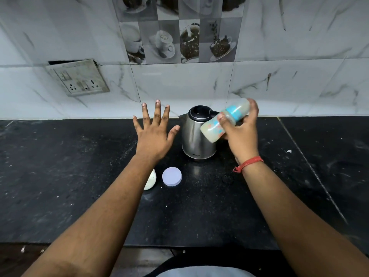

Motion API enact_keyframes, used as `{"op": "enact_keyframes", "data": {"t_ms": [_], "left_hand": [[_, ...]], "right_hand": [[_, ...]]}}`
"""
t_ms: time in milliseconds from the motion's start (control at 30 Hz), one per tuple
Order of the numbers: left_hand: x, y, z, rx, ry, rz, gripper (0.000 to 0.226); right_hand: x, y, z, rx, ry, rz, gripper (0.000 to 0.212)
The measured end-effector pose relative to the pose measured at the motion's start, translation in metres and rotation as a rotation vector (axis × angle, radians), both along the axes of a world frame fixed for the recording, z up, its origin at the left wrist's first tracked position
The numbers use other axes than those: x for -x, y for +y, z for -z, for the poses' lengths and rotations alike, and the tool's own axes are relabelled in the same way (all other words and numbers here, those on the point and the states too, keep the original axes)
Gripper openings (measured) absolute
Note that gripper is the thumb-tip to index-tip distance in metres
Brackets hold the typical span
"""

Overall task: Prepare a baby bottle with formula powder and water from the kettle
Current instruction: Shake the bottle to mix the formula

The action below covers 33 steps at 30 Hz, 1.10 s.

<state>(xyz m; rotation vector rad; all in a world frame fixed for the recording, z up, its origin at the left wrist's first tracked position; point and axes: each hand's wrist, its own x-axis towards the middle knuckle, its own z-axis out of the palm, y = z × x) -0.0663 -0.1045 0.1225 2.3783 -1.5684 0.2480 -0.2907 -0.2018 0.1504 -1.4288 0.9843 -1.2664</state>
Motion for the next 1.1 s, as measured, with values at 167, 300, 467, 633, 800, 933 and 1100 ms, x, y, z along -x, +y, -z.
{"op": "enact_keyframes", "data": {"t_ms": [167, 300, 467, 633, 800, 933, 1100], "left_hand": [[-0.002, -0.002, 0.002, 0.002, 0.012, 0.001, 0.082], [-0.001, -0.002, 0.001, 0.001, 0.019, -0.003, 0.084], [-0.004, -0.003, 0.004, 0.012, 0.025, -0.001, 0.079], [-0.006, -0.003, 0.007, 0.004, 0.017, -0.003, 0.077], [-0.009, -0.007, 0.006, 0.009, 0.025, -0.004, 0.077], [-0.008, -0.008, 0.005, 0.004, 0.03, -0.005, 0.077], [-0.011, -0.011, 0.006, 0.004, 0.036, -0.001, 0.078]], "right_hand": [[-0.006, 0.022, 0.016, 0.12, 0.262, -0.303, 0.09], [-0.008, 0.006, 0.007, 0.067, 0.03, 0.011, 0.09], [-0.01, 0.015, 0.015, 0.115, 0.249, -0.318, 0.092], [-0.01, 0.013, 0.007, 0.099, -0.038, 0.004, 0.09], [-0.012, 0.018, 0.014, 0.101, 0.097, -0.243, 0.09], [-0.011, 0.008, 0.009, 0.12, 0.009, -0.013, 0.092], [-0.009, 0.003, 0.004, 0.098, 0.053, -0.172, 0.087]]}}
